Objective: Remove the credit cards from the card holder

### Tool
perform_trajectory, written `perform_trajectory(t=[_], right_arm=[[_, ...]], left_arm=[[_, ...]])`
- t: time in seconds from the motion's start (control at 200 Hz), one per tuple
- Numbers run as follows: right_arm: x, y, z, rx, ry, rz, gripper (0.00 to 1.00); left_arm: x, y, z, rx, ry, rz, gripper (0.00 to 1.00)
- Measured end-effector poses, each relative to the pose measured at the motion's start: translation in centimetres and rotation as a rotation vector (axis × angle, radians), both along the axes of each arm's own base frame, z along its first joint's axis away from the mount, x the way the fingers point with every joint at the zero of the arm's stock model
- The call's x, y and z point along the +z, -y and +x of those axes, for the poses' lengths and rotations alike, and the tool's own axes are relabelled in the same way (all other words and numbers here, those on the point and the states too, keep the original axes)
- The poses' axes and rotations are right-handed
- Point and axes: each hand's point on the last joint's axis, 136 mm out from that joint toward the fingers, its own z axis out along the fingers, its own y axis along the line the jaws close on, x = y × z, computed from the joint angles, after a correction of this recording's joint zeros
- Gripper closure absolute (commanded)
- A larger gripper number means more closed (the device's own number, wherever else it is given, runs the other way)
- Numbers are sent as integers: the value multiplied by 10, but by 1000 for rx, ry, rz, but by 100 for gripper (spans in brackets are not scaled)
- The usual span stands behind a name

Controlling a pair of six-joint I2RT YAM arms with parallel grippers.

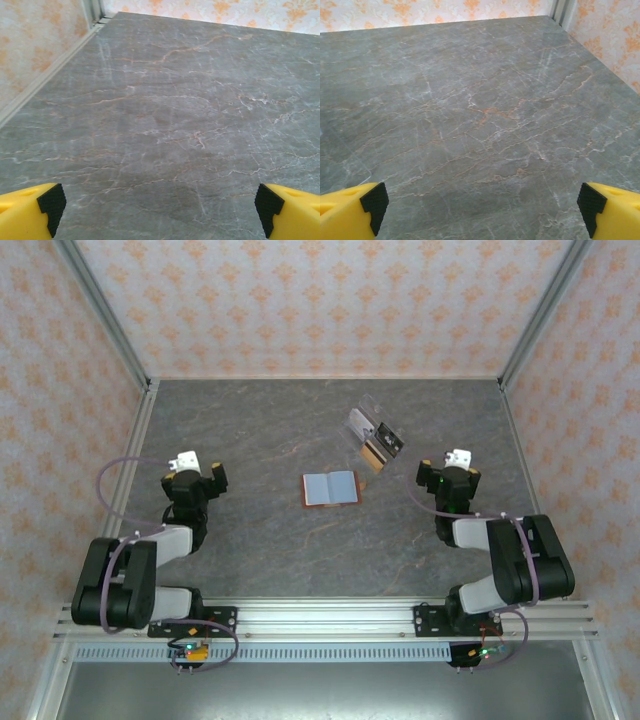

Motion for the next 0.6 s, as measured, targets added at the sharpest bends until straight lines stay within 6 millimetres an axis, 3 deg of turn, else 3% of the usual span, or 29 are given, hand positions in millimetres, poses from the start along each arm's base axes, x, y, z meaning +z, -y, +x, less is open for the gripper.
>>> perform_trajectory(t=[0.11,0.415,0.601], right_arm=[[-6,-1,2,5,1,3,1],[-1,7,9,-44,11,7,1],[1,17,12,-76,10,22,1]], left_arm=[[-12,5,8,-27,-33,-9,0],[-11,24,24,-83,-34,35,0],[-9,23,25,-80,-33,48,0]])
